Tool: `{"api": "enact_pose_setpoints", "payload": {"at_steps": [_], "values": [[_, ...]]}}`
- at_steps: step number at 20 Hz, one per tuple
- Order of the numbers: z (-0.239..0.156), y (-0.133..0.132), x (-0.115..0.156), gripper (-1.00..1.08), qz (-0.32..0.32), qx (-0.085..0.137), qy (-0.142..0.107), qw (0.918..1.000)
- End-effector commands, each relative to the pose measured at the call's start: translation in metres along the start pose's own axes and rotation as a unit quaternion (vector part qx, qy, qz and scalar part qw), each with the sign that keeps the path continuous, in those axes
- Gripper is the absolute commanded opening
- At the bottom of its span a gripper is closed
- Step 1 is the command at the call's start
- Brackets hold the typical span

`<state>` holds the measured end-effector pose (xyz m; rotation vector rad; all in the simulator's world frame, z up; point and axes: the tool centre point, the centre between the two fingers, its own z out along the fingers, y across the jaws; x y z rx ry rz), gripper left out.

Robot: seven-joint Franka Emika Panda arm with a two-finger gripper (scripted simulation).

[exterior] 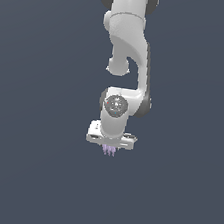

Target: Pick up the object and move it to a goal position.

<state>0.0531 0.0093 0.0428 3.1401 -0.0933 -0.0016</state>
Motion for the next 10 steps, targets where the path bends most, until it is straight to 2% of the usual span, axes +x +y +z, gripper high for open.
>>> {"api": "enact_pose_setpoints", "payload": {"at_steps": [1,10], "values": [[-0.006,0.000,-0.001,-1.00,0.000,0.000,0.001,1.0000],[-0.052,-0.002,-0.014,-1.00,0.000,0.000,0.001,1.0000]]}}
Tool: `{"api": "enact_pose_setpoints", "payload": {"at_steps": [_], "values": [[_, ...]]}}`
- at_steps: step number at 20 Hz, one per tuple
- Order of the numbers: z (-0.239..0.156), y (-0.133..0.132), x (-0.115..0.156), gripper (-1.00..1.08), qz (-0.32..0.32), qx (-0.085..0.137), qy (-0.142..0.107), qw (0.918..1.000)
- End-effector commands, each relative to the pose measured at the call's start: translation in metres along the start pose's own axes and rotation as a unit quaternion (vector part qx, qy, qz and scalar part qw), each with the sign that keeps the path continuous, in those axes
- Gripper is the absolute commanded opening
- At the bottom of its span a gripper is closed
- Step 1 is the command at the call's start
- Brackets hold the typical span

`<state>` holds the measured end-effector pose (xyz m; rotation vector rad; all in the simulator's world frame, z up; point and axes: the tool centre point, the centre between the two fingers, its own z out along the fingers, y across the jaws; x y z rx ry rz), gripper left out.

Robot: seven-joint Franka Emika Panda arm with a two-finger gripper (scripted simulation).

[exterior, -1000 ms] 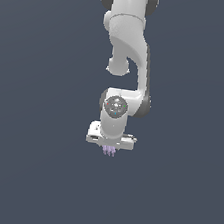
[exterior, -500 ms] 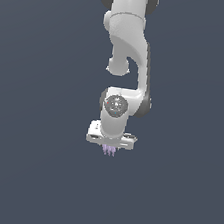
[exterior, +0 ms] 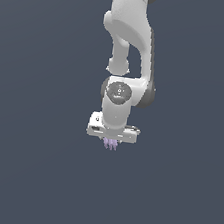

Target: Pick up the object and move it to a goal position.

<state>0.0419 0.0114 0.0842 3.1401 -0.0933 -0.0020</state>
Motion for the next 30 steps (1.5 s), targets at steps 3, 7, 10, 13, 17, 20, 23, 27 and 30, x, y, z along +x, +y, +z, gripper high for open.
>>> {"api": "enact_pose_setpoints", "payload": {"at_steps": [3,7,10,13,17,20,23,27,30], "values": [[-0.037,-0.001,-0.009,-1.00,0.000,0.000,0.001,1.0000],[-0.078,-0.003,-0.020,-1.00,0.000,0.000,0.001,1.0000],[-0.112,-0.004,-0.029,-1.00,0.000,0.000,0.001,1.0000],[-0.142,-0.005,-0.036,-1.00,0.000,0.000,0.001,1.0000],[-0.177,-0.006,-0.044,-1.00,0.000,0.000,0.001,1.0000],[-0.198,-0.007,-0.049,-1.00,0.000,0.000,0.001,1.0000],[-0.214,-0.007,-0.052,-1.00,0.000,0.000,0.001,1.0000],[-0.226,-0.008,-0.053,-1.00,0.000,0.000,0.001,1.0000],[-0.228,-0.008,-0.054,-1.00,0.000,0.000,0.001,1.0000]]}}
